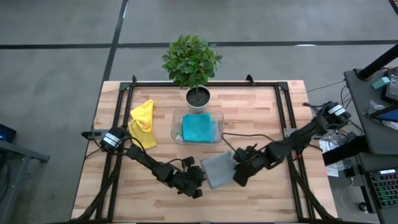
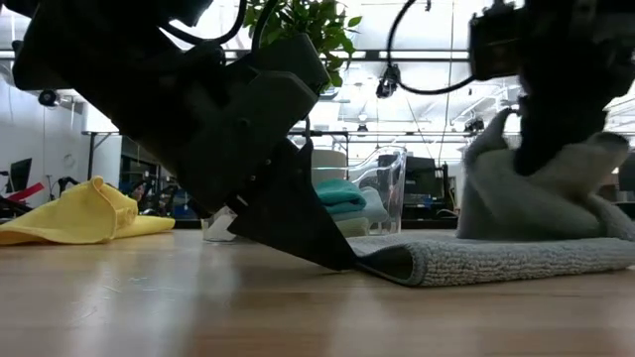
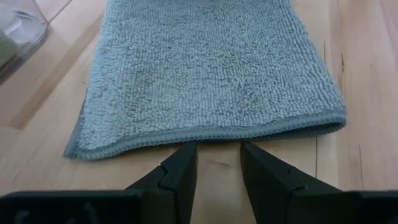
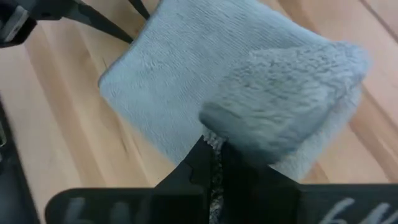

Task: Fold microfiber towels
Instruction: Fold the gray microfiber cloth

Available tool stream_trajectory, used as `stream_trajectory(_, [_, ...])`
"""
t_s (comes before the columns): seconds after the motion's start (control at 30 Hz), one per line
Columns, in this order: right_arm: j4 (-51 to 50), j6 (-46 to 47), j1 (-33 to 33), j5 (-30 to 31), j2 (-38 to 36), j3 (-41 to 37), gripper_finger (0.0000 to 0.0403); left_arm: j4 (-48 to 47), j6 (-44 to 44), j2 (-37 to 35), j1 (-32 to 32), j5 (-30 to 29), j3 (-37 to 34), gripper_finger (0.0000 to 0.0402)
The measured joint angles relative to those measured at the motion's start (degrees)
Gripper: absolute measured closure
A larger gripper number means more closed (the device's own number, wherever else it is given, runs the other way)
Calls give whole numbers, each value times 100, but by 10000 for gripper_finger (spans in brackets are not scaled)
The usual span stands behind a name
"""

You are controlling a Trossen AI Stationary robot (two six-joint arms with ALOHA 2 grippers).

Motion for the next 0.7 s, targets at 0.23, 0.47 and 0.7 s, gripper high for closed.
stream_trajectory(0.23, [312,-474,-203,0,1015,615,392,59,44,9,2,-1,-7,291])
stream_trajectory(0.47, [271,-939,-309,-54,1817,1398,392,79,123,11,4,2,-8,291])
stream_trajectory(0.7, [255,-907,-395,-63,2355,1894,390,93,123,11,4,4,-7,291])
